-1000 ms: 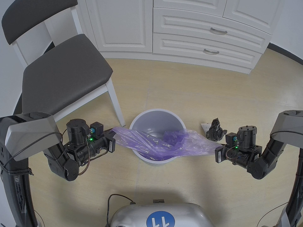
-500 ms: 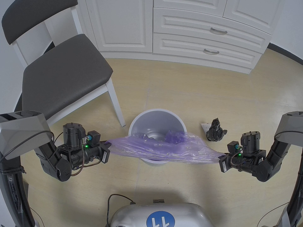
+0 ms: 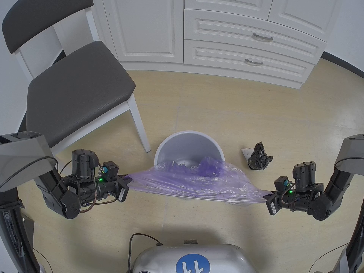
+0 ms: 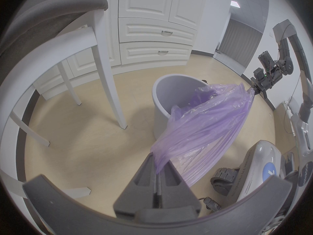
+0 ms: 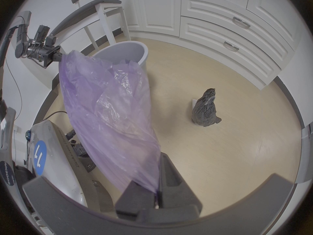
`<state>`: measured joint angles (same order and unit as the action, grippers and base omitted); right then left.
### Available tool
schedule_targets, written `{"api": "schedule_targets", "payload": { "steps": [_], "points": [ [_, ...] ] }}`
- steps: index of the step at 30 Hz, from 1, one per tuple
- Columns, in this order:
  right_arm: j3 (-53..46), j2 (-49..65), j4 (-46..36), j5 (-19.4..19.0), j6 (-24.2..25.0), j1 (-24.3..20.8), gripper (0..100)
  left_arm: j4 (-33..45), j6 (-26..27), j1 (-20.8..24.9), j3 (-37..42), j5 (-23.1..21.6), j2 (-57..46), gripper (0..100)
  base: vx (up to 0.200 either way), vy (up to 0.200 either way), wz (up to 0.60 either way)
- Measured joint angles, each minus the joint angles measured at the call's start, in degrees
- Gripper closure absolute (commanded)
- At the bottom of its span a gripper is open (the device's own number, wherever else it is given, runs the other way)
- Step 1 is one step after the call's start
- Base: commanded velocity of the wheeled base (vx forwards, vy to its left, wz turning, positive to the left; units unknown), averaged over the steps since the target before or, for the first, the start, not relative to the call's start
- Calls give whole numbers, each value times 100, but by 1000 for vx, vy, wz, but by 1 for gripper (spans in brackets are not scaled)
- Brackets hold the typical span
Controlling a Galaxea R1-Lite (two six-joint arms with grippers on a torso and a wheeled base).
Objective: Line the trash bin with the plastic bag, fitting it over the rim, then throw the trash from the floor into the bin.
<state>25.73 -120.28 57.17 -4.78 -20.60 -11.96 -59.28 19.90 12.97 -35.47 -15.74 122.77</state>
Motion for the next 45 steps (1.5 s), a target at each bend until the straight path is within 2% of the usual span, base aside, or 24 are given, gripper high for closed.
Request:
{"api": "schedule_targets", "payload": {
  "steps": [5,13,21,27,34,45],
  "points": [
    [-46,140,-288,-102,-206,74,100,16,35,-10,61,-11,-85,100,0,0,0],
    [-74,546,-1226,-384,-848,282,100,20,336,-40,201,-93,-188,100,0,0,0],
    [-85,755,-1267,-404,-884,347,100,156,438,-79,325,-199,-364,100,0,0,0],
    [-134,863,-1279,-413,-903,354,100,255,728,-145,395,-405,-436,100,0,0,0],
    [-278,1042,-1286,-507,-1399,450,100,271,761,-230,466,-514,-552,100,0,0,0],
    [-407,1273,-1292,-518,-1553,527,100,329,908,-284,513,-519,-646,100,0,0,0]
  ]
}}
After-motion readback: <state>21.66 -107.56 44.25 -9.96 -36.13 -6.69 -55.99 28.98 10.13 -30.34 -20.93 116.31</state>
